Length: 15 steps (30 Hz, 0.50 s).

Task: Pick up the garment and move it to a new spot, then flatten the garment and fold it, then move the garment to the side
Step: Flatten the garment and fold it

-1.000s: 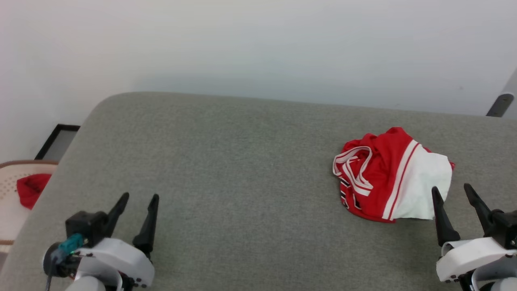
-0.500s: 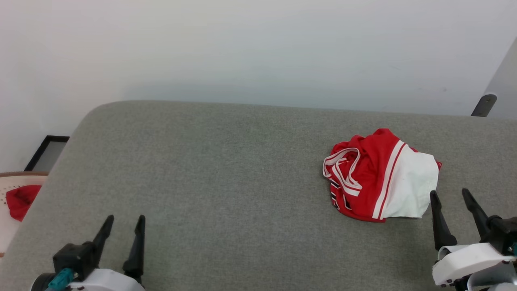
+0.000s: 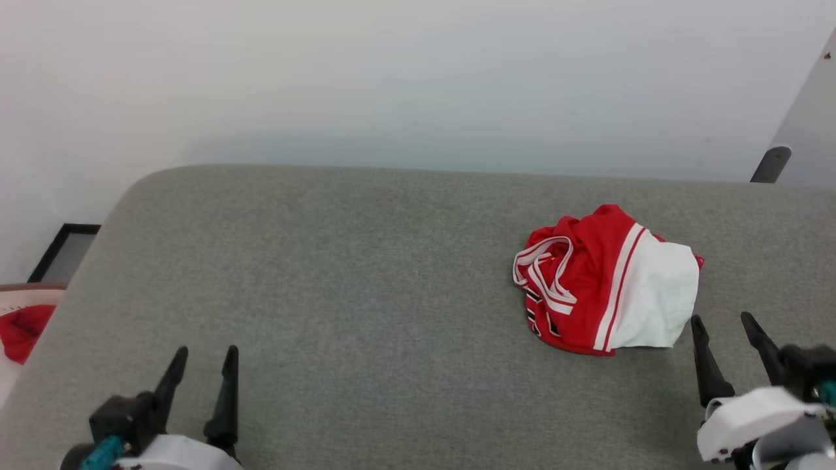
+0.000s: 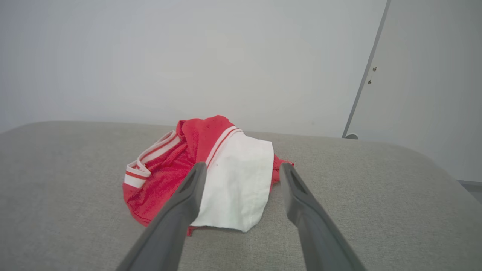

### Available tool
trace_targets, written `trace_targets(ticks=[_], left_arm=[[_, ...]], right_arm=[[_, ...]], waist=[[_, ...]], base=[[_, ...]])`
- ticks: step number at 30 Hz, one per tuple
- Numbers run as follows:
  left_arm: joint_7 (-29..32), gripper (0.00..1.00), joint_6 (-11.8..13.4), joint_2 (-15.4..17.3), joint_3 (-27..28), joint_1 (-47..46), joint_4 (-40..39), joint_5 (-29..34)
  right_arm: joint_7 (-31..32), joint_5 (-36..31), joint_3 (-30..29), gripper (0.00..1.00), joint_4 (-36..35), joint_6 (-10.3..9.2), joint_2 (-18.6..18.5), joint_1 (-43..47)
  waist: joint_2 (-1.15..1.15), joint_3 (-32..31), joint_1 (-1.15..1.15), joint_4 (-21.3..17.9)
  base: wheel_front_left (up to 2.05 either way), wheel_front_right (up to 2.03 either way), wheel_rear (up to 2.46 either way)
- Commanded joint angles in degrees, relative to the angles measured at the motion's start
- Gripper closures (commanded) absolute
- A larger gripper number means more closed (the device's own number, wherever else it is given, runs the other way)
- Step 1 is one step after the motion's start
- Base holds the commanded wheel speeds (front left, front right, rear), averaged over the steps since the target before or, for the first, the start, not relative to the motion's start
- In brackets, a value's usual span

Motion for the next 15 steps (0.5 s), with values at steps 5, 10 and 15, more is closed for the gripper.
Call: trace_targets(ticks=[5,10,15], left_arm=[[0.0,0.00,-1.0,-1.8,1.0,1.5,0.3,0.6],[0.0,0.00,-2.1,-3.8,2.0,0.5,0.7,1.0],[0.0,0.00,-3.6,-6.1,2.7,-2.2,1.5,2.1]], right_arm=[[11.6,2.3,4.1,0.00,0.7,-0.04,-4.1,-4.2],[33.4,12.0,12.1,0.00,-0.5,-0.04,-12.3,-9.7],[47.4,21.5,16.7,0.00,-3.3,-0.04,-20.0,-16.3]], waist=[[0.00,1.2,0.00,-0.5],[0.00,4.5,0.00,-0.5],[0.00,9.3,0.00,-0.3]], base=[[0.00,0.00,0.00],[0.00,0.00,0.00],[0.00,0.00,0.00]])
